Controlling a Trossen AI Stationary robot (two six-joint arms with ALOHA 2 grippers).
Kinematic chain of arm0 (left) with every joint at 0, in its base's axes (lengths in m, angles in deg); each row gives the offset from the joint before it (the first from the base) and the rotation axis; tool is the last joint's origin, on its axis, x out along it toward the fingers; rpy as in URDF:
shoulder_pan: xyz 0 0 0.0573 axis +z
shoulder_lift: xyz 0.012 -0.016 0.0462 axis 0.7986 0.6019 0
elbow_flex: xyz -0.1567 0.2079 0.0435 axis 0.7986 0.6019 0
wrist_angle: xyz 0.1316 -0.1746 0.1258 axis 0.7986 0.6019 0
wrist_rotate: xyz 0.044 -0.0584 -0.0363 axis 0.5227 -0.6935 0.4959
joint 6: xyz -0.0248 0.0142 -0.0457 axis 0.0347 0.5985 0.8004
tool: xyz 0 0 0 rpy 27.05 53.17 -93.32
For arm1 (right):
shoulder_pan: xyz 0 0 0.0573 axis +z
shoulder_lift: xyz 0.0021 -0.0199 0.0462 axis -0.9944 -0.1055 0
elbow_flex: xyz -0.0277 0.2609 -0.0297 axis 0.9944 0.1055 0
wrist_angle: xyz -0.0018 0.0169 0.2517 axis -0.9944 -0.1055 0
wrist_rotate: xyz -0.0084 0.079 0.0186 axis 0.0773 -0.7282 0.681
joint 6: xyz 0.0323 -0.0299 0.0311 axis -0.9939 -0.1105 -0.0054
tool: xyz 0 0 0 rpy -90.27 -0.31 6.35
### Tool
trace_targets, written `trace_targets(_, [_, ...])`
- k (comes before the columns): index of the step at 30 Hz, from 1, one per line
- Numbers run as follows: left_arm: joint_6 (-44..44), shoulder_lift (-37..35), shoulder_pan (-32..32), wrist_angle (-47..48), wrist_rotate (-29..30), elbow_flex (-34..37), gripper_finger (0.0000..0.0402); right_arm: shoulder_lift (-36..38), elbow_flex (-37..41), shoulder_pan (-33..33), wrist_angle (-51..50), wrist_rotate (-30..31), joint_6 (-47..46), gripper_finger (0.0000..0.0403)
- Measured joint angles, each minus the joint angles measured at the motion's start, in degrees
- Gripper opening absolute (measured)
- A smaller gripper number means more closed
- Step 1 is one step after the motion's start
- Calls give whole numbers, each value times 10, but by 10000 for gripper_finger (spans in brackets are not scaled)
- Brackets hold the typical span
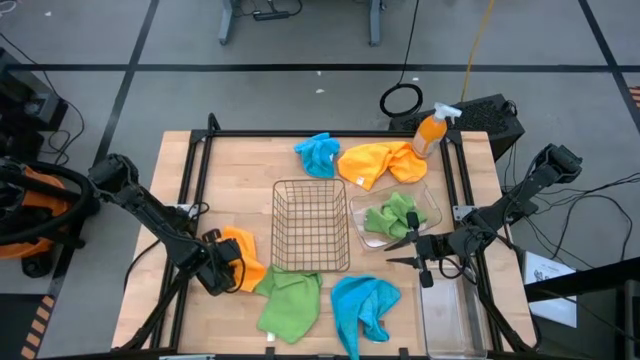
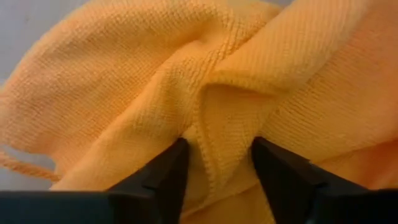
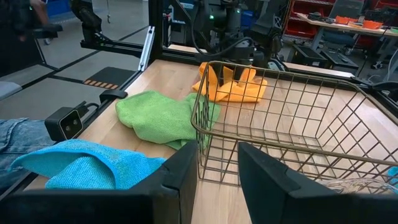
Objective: Sort microfiber towel by color & place in baskets
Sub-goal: Put the left yellow towel into the wire basket
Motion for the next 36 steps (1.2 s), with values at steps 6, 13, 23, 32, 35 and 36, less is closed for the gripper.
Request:
trace_targets(6, [1, 0, 0, -9, 2, 1, 50, 0, 0, 0, 0, 0, 0, 107])
trace_targets(13, [13, 2, 0, -11, 15, -8, 22, 0, 0, 0, 0, 2, 0, 107])
trace_targets(23, [16, 2, 0, 43, 20, -60, 11, 0, 0, 0, 56, 25, 5, 107])
trace_targets(32, [30, 2, 0, 179, 54, -151, 10, 0, 0, 0, 83, 33, 23, 107])
trace_targets(35, [31, 2, 0, 227, 72, -187, 10, 0, 0, 0, 103, 33, 27, 107])
trace_targets(36, [31, 2, 0, 243, 80, -199, 10, -1, 0, 0, 114, 33, 32, 107])
